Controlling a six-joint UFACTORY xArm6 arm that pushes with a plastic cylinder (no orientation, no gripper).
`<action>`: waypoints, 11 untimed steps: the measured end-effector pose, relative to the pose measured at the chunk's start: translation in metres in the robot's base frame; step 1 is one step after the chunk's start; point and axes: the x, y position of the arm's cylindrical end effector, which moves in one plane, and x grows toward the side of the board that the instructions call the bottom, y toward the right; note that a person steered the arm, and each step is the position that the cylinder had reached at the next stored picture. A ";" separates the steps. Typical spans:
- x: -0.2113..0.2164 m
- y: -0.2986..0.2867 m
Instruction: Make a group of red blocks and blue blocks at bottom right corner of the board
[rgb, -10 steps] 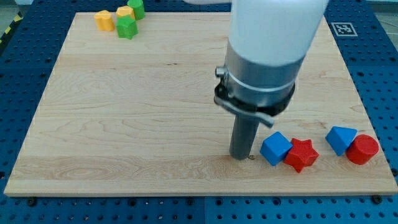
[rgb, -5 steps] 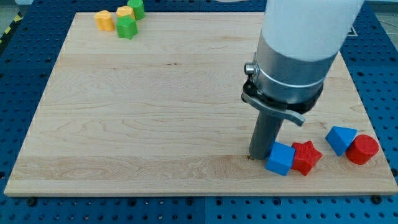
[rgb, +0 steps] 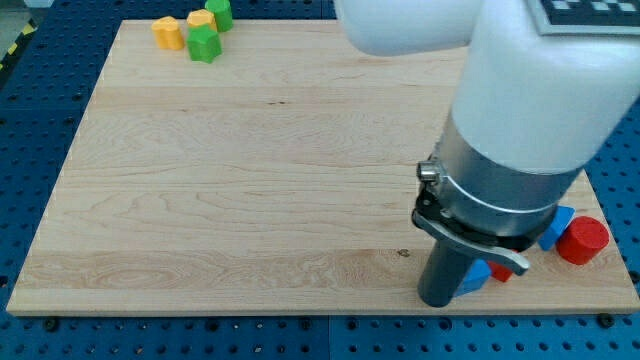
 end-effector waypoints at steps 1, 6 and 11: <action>0.000 0.015; 0.002 0.084; -0.022 0.079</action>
